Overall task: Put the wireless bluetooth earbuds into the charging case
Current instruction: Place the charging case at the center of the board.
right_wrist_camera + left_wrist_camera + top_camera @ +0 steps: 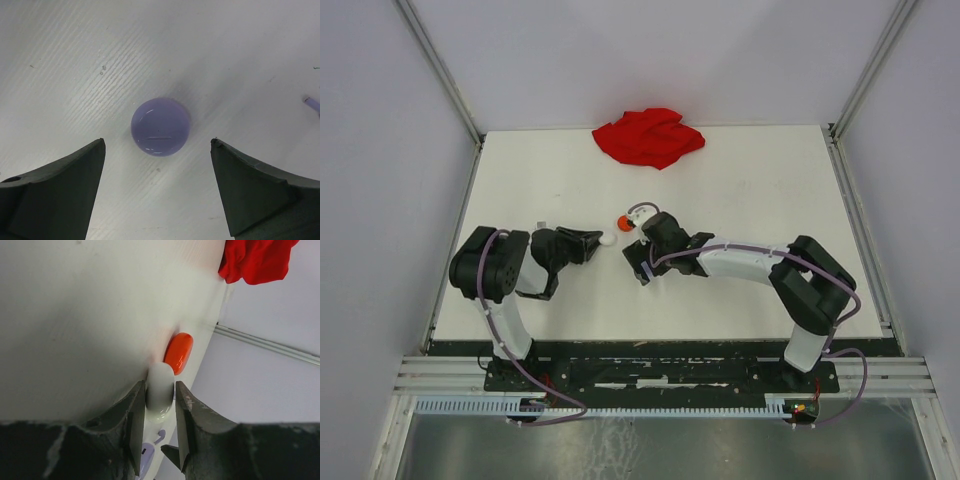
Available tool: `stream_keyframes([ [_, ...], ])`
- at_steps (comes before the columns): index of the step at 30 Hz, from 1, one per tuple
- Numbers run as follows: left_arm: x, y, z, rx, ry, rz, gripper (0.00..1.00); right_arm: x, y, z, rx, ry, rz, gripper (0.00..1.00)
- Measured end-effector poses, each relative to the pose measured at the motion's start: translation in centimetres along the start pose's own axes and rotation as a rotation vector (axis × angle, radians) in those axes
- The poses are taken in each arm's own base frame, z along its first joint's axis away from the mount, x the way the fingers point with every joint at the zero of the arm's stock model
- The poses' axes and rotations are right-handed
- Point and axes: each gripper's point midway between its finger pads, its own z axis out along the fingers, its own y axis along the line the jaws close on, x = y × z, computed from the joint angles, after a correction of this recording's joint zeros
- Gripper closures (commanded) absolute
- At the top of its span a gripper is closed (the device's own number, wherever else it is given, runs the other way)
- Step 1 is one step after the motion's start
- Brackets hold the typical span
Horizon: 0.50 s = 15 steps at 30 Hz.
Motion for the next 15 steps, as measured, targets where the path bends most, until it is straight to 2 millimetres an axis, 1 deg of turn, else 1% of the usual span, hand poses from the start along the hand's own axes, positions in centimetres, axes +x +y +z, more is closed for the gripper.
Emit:
stream_keyframes([
  [6,-0.5,-0.3,-0.2,-0.036,-0.015,0.062,0.57,0.7,0.1,0.5,0.007,0.02,-0.006,0.08],
  [7,-0.5,-0.4,-0.2,-0.044,-0.019,0.077,0.55,0.9,0.0,0.7,0.01,0.025,-0.007,0.08],
  [15,-1.3,-1.2,-0.8,-0.098,-0.051,0.186,0.52,1.7,0.0,1.4,0.023,0.05,-0.013,0.11],
])
